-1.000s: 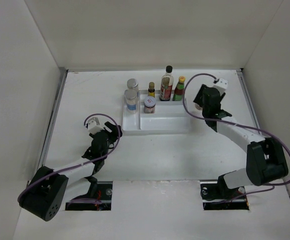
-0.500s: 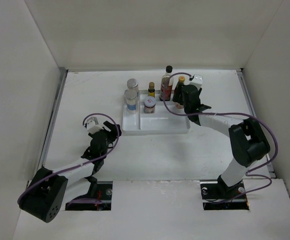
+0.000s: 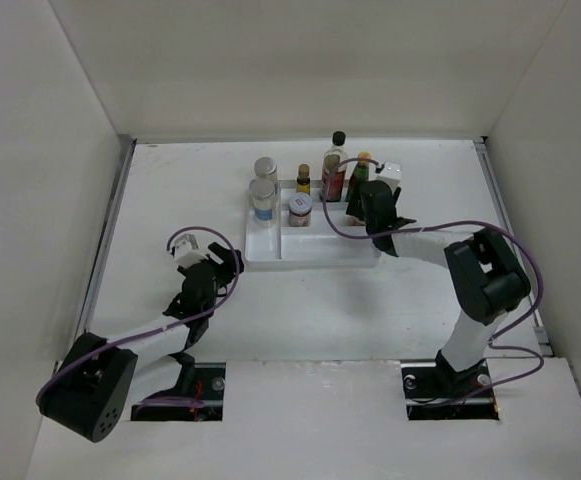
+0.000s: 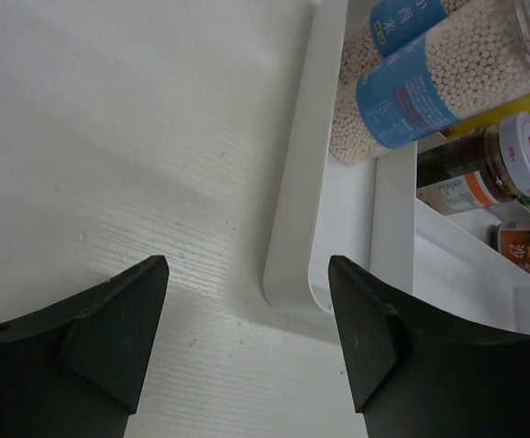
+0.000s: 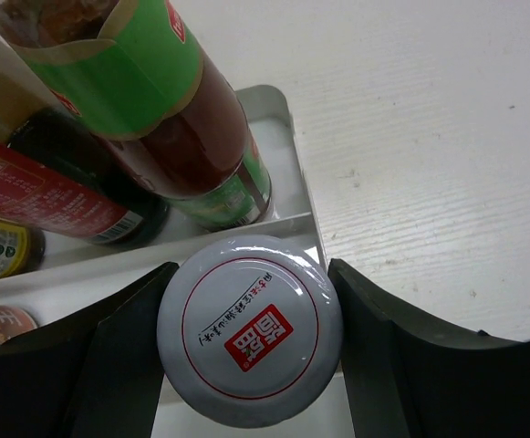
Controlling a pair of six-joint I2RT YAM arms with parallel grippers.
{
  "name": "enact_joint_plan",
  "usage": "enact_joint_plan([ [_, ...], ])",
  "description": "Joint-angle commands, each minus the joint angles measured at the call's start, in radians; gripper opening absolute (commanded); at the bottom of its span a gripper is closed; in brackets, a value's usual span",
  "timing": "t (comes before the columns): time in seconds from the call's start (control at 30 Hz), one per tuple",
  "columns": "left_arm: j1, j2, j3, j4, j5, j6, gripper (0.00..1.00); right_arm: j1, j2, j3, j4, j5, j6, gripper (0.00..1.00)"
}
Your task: Organize the condiment bottles
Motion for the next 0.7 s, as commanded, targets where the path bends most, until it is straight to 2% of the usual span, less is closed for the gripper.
enact_joint_plan([
  [0.0, 0.008, -0.015, 0.029, 0.050, -0.001, -0.004, 0.70, 0.022, -0.023, 0.023, 0.123, 0.023, 0.012, 0.69],
  [0.1, 0.008, -0.039, 0.024, 0.045, -0.008, -0.001, 0.75, 0.034, -0.054, 0.017, 0.111, 0.037, 0.006, 0.88],
  [0.13, 0.008, -0.039, 0.024, 0.045, -0.019, 0.001, 0.77, 0.037, -0.073, 0.012, 0.102, 0.044, 0.004, 1.00],
  [0.23, 0.005, -0.041, 0.030, 0.035, -0.039, 0.005, 0.85, 0.051, -0.155, -0.011, 0.073, 0.061, -0.005, 1.00],
  [0.33, 0.005, -0.062, 0.032, 0.016, -0.070, 0.013, 1.00, 0.076, -0.260, -0.084, 0.080, 0.084, -0.008, 1.00],
  [0.53, 0.020, -0.110, 0.030, -0.068, -0.168, 0.028, 1.00, 0.058, -0.480, -0.302, 0.156, 0.187, 0.062, 1.00],
  [0.67, 0.046, -0.159, 0.075, -0.194, -0.173, 0.016, 1.00, -0.022, -0.586, -0.429, 0.165, 0.201, 0.251, 1.00],
])
